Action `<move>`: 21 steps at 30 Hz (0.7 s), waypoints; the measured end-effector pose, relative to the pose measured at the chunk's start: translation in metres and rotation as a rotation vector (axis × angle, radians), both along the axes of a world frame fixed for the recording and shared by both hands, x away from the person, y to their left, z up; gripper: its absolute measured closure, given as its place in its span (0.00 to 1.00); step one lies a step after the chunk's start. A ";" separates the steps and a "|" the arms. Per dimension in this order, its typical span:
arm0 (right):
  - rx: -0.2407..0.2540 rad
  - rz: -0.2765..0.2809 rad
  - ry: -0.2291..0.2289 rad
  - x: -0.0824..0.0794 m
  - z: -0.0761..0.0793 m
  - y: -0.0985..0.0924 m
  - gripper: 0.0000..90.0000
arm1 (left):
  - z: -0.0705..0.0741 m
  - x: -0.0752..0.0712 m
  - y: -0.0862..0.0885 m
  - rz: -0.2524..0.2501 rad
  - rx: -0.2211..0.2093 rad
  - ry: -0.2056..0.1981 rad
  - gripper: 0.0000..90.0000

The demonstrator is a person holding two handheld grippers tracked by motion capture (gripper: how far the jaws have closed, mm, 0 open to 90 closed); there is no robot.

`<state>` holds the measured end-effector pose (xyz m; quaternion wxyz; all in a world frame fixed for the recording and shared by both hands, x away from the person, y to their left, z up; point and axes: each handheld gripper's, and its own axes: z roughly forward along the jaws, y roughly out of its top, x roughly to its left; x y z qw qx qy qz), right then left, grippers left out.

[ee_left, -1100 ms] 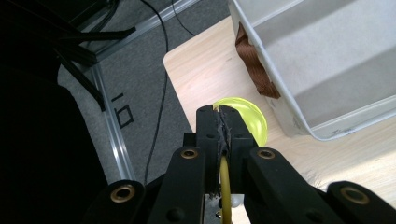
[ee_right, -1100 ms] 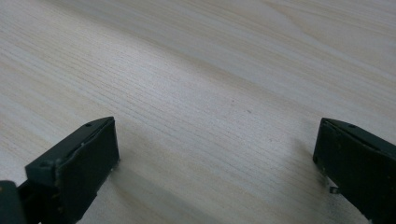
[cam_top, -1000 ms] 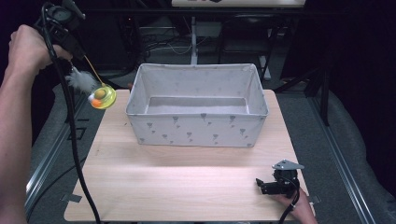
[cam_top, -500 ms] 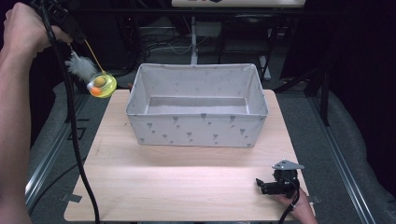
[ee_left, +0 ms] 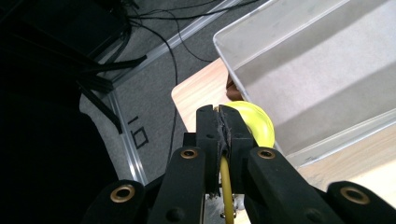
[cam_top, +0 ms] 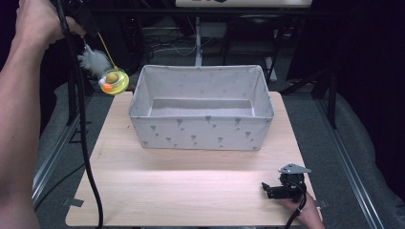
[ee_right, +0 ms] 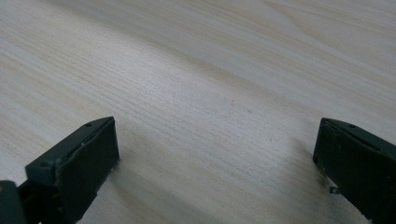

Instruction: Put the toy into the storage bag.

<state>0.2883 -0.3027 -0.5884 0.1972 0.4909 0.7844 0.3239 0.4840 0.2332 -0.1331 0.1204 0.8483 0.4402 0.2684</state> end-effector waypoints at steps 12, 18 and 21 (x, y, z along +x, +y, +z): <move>-0.001 0.000 0.001 0.000 0.000 0.000 0.00 | 0.000 0.001 -0.023 -0.045 0.015 0.003 0.98; -0.001 0.000 0.000 0.000 0.000 0.000 0.00 | -0.001 0.000 -0.037 -0.081 0.018 0.004 0.98; -0.001 0.000 0.001 0.000 0.000 0.000 0.00 | -0.004 -0.001 -0.047 -0.105 0.025 0.011 0.98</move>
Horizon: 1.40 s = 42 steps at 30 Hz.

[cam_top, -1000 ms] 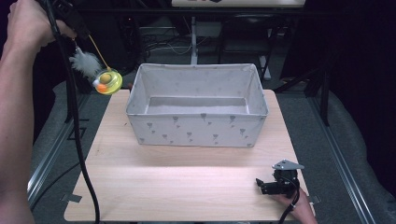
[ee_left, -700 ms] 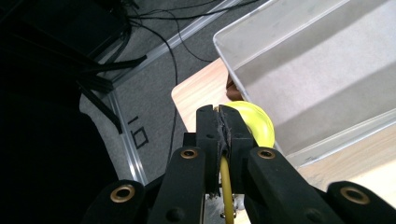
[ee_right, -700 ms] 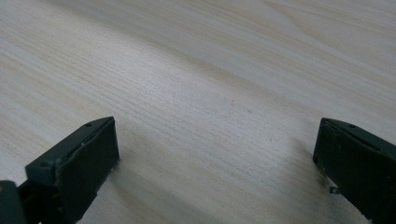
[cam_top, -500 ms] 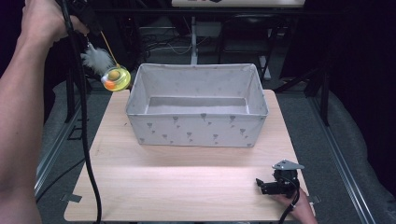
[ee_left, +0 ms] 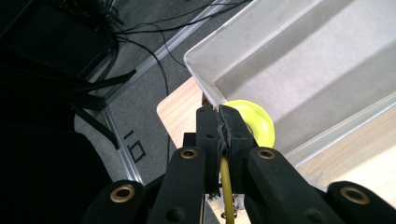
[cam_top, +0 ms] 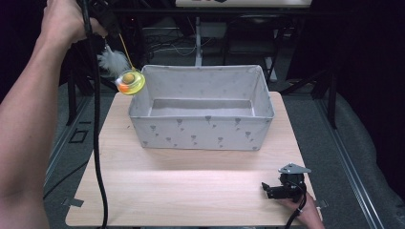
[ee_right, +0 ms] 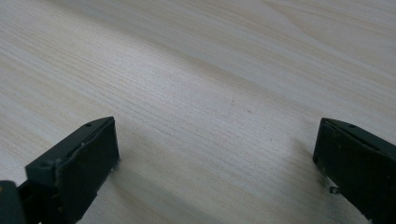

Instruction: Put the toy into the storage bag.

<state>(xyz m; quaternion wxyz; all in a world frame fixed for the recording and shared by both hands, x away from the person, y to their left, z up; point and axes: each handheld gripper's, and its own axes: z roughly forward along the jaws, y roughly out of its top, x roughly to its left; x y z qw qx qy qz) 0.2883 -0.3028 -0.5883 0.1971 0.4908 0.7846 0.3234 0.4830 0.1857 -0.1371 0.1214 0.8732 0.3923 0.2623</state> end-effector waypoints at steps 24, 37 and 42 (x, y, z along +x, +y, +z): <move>0.000 0.000 0.000 0.000 0.000 0.000 0.00 | -0.046 0.009 -0.046 -0.115 -0.002 0.083 0.98; 0.000 -0.001 0.001 0.000 0.000 0.000 0.00 | -0.089 0.014 -0.051 -0.143 -0.018 0.164 0.98; -0.002 -0.001 0.001 0.000 0.000 0.000 0.00 | -0.111 0.014 -0.050 -0.145 -0.012 0.209 0.98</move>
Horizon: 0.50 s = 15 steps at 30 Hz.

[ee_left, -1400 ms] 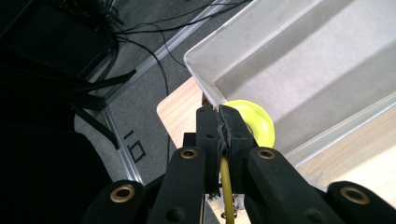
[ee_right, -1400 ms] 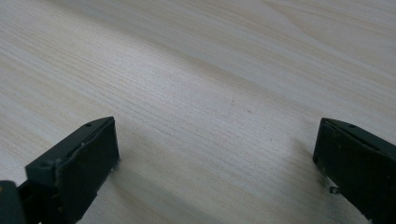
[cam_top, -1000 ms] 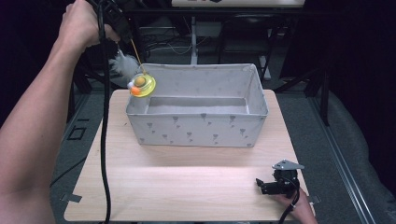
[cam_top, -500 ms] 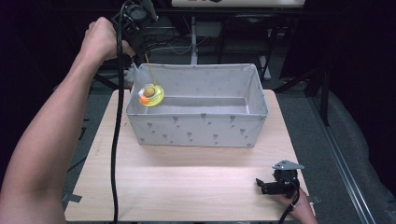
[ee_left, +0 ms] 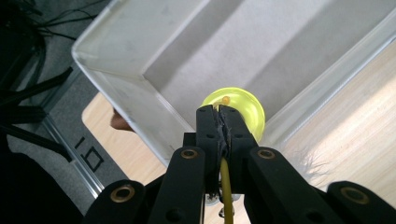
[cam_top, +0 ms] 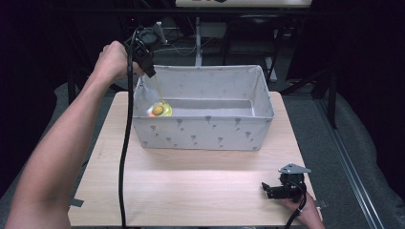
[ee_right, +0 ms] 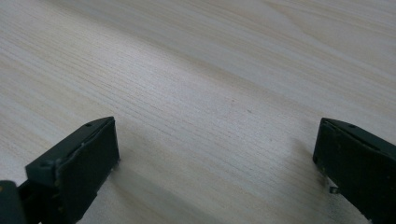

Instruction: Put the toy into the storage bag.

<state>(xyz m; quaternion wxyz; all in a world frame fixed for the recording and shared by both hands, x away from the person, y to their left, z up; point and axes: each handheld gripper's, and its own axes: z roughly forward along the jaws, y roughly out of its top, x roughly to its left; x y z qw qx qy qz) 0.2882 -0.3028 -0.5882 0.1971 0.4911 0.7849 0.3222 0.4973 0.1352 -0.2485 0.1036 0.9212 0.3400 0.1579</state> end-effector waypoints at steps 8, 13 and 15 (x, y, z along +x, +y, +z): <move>0.000 0.000 0.000 0.000 0.000 0.000 0.00 | -0.027 0.001 0.005 0.002 0.018 0.054 0.98; 0.000 0.002 0.001 0.000 0.000 0.000 0.00 | -0.038 0.002 0.008 0.010 0.021 0.081 0.98; 0.000 0.000 0.000 0.000 0.000 0.000 0.00 | -0.043 0.002 0.010 0.014 0.026 0.092 0.98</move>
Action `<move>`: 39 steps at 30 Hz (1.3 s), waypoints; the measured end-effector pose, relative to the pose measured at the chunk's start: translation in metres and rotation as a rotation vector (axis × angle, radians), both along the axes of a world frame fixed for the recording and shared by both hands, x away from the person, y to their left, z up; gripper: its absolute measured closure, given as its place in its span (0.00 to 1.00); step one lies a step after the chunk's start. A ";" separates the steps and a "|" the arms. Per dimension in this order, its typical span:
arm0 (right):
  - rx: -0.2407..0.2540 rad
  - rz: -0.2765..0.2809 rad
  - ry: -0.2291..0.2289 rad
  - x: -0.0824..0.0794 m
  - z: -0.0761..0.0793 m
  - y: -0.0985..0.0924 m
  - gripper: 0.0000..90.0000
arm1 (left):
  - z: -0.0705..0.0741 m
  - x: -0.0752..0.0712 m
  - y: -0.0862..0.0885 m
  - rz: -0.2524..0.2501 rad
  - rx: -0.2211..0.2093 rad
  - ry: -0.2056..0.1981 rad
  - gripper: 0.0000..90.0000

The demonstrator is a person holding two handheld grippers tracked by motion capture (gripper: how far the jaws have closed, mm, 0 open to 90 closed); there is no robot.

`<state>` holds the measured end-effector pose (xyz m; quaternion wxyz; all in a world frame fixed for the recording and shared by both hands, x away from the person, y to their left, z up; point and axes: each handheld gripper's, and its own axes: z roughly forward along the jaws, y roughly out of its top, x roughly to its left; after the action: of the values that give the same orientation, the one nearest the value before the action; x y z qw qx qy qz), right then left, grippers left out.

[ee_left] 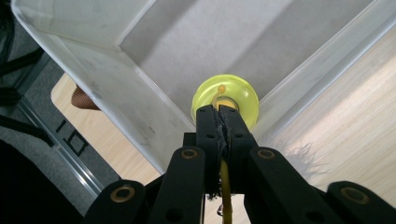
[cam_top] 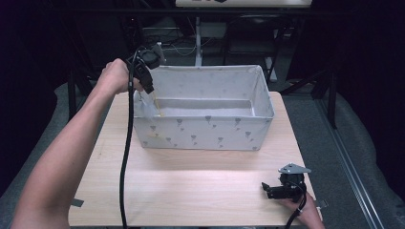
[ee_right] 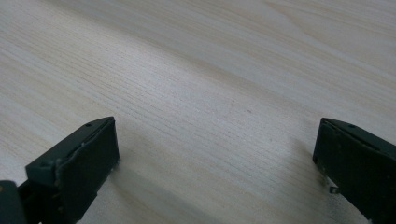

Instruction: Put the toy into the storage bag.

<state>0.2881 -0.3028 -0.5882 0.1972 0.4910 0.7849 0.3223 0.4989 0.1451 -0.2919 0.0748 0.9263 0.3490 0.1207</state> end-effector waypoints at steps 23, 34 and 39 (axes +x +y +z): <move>0.000 0.001 -0.002 0.000 0.000 0.000 0.00 | -0.051 0.002 0.035 0.084 0.014 0.111 0.98; -0.004 0.004 0.001 0.000 0.000 0.000 0.00 | -0.053 0.001 0.045 0.130 -0.038 0.082 0.78; 0.000 0.001 -0.001 0.000 0.000 0.000 0.00 | -0.044 -0.005 0.050 0.141 -0.079 0.040 0.51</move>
<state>0.2882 -0.3028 -0.5882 0.1976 0.4903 0.7852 0.3225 0.4937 0.1951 -0.3360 0.0957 0.8981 0.4191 0.0932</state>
